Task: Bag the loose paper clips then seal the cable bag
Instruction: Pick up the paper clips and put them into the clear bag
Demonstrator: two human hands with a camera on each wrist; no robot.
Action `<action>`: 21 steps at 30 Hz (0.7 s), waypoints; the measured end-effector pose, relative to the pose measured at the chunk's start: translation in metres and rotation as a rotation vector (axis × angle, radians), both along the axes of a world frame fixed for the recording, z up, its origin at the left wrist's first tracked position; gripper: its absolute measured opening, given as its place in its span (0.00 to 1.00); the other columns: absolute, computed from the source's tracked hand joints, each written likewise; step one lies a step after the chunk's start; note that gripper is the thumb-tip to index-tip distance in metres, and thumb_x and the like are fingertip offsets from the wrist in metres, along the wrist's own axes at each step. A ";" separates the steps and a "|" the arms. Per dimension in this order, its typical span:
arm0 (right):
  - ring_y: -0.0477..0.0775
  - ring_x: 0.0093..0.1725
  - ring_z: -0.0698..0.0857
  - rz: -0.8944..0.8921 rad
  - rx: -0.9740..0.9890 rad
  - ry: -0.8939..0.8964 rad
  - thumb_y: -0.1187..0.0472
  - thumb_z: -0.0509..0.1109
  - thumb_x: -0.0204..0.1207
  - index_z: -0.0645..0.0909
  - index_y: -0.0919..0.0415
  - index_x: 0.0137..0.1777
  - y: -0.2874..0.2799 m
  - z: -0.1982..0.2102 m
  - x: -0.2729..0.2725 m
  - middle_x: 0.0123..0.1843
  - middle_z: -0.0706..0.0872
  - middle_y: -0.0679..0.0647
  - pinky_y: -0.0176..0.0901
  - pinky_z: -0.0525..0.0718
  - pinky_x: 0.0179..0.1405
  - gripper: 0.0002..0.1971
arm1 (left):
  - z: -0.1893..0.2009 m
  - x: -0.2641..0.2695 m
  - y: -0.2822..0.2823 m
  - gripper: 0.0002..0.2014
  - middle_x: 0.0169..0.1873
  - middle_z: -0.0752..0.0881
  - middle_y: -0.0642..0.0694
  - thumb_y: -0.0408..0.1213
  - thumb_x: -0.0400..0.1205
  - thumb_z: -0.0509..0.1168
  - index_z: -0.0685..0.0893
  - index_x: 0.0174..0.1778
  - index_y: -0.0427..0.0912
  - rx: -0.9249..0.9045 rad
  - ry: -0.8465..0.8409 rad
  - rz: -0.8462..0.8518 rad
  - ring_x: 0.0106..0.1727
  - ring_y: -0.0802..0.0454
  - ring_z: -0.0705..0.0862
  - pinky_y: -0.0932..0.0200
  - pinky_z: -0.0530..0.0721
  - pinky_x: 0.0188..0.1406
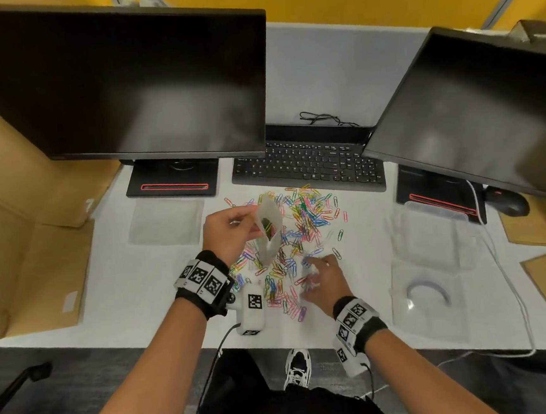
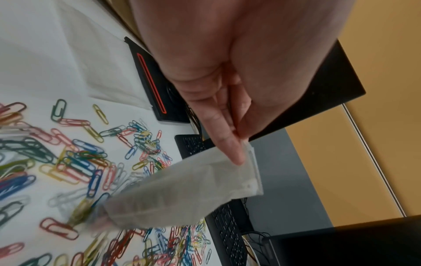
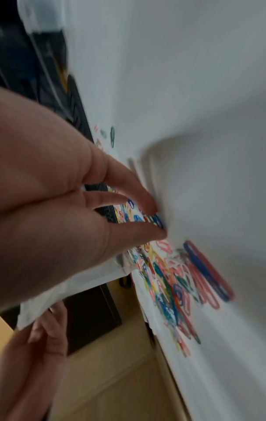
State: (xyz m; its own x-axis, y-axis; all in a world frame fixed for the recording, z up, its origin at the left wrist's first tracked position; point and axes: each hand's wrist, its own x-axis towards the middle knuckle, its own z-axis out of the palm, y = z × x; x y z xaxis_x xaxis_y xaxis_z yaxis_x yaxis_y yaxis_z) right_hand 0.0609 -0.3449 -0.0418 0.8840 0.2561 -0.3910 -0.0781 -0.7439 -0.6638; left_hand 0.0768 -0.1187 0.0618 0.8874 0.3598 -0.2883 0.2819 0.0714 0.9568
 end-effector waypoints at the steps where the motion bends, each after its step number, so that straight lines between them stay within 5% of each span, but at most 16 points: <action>1: 0.54 0.51 0.83 0.054 -0.026 -0.076 0.67 0.82 0.62 0.74 0.52 0.72 0.007 -0.003 0.004 0.70 0.65 0.54 0.45 0.87 0.56 0.37 | -0.001 -0.002 0.000 0.08 0.48 0.92 0.38 0.27 0.81 0.70 0.91 0.54 0.33 -0.006 0.004 0.008 0.40 0.46 0.93 0.54 0.92 0.42; 3: 0.59 0.59 0.80 0.221 -0.132 -0.240 0.67 0.76 0.69 0.71 0.49 0.74 0.020 -0.006 0.012 0.77 0.63 0.55 0.52 0.84 0.62 0.33 | -0.003 -0.005 0.000 0.08 0.48 0.92 0.40 0.27 0.80 0.71 0.92 0.53 0.34 -0.012 0.022 0.013 0.40 0.47 0.93 0.53 0.92 0.42; 6: 0.64 0.66 0.73 0.469 -0.312 -0.395 0.70 0.65 0.77 0.72 0.49 0.74 0.034 -0.006 0.019 0.79 0.65 0.58 0.57 0.84 0.58 0.27 | -0.008 -0.010 0.001 0.07 0.48 0.92 0.42 0.29 0.80 0.72 0.92 0.52 0.38 -0.022 0.050 0.018 0.42 0.46 0.93 0.50 0.92 0.45; 11: 0.63 0.59 0.82 0.511 -0.319 -0.437 0.73 0.66 0.76 0.85 0.62 0.62 0.038 -0.009 0.030 0.59 0.85 0.62 0.48 0.82 0.58 0.17 | -0.011 -0.015 0.003 0.07 0.45 0.91 0.41 0.26 0.80 0.71 0.92 0.50 0.38 -0.035 0.049 0.031 0.36 0.51 0.92 0.55 0.92 0.40; 14: 0.59 0.48 0.86 0.397 -0.270 -0.386 0.68 0.70 0.76 0.90 0.62 0.51 0.033 -0.008 0.038 0.49 0.89 0.59 0.40 0.83 0.49 0.09 | -0.013 -0.015 0.004 0.06 0.46 0.92 0.41 0.27 0.80 0.71 0.92 0.49 0.39 -0.036 0.060 0.034 0.38 0.48 0.93 0.54 0.92 0.40; 18: 0.47 0.38 0.85 0.013 -0.082 -0.231 0.63 0.76 0.72 0.92 0.61 0.41 0.016 0.005 0.052 0.39 0.90 0.51 0.26 0.82 0.40 0.04 | -0.018 -0.012 0.003 0.07 0.48 0.92 0.42 0.27 0.79 0.72 0.93 0.50 0.39 -0.010 0.081 0.015 0.41 0.44 0.93 0.50 0.92 0.42; 20: 0.46 0.41 0.87 -0.196 0.038 -0.087 0.60 0.79 0.70 0.92 0.58 0.41 0.004 0.012 0.059 0.40 0.91 0.49 0.22 0.82 0.42 0.03 | -0.019 -0.010 0.000 0.08 0.48 0.92 0.41 0.27 0.79 0.72 0.93 0.51 0.38 -0.005 0.093 -0.002 0.42 0.44 0.93 0.49 0.92 0.42; 21: 0.47 0.44 0.88 -0.277 0.124 -0.020 0.60 0.81 0.68 0.92 0.55 0.41 0.000 0.016 0.062 0.42 0.92 0.50 0.28 0.84 0.48 0.02 | -0.020 -0.009 -0.003 0.08 0.49 0.91 0.41 0.26 0.79 0.72 0.92 0.51 0.38 -0.007 0.097 -0.011 0.42 0.44 0.92 0.49 0.93 0.42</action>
State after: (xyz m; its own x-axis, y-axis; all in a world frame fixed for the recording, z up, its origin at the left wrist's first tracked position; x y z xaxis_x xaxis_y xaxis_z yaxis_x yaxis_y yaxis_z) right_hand 0.1229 -0.3448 -0.0259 0.9342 0.0491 -0.3533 -0.2522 -0.6095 -0.7516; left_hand 0.0682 -0.1213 0.0419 0.8588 0.3482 -0.3757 0.3742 0.0742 0.9244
